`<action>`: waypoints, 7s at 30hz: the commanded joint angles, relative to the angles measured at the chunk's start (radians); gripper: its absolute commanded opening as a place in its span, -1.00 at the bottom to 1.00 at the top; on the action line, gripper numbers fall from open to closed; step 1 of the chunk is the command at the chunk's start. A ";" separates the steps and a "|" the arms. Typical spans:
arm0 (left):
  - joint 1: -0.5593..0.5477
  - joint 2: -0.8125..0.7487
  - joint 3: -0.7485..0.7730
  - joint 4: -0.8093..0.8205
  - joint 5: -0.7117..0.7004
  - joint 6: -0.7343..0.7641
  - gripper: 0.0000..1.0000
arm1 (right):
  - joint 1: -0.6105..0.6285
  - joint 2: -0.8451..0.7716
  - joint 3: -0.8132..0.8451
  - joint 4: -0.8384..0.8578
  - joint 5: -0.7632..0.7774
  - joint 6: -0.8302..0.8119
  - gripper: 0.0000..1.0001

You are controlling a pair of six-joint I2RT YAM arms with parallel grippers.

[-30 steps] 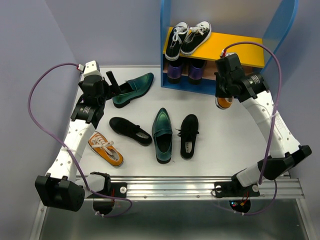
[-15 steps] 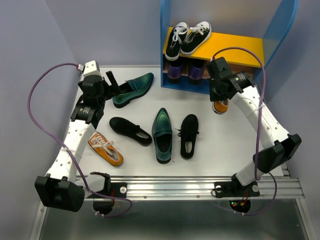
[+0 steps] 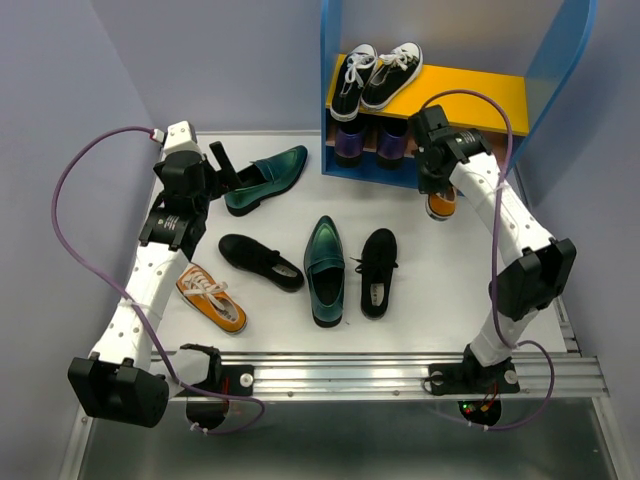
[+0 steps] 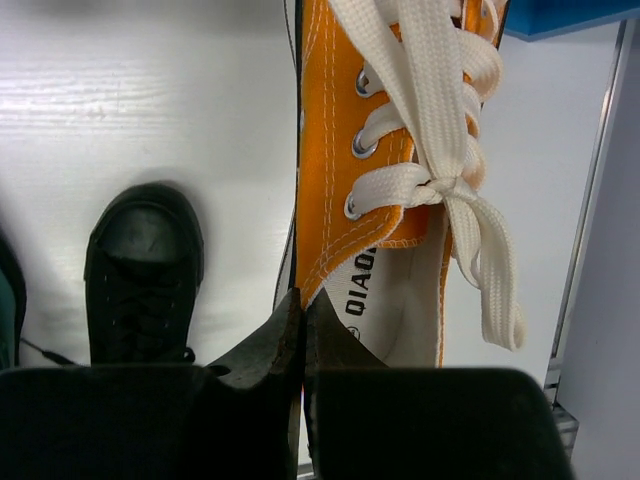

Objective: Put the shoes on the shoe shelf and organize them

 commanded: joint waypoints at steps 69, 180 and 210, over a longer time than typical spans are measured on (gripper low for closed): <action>-0.005 -0.070 0.020 -0.042 -0.022 0.019 0.98 | -0.124 -0.103 -0.129 0.529 -0.096 0.046 -0.15; -0.005 -0.043 -0.023 -0.240 -0.111 -0.076 0.98 | 0.104 -0.002 -0.463 0.552 -0.087 0.134 -0.99; -0.005 -0.038 -0.016 -0.239 -0.117 -0.065 0.98 | -0.169 0.041 -0.445 0.567 -0.090 0.043 -0.99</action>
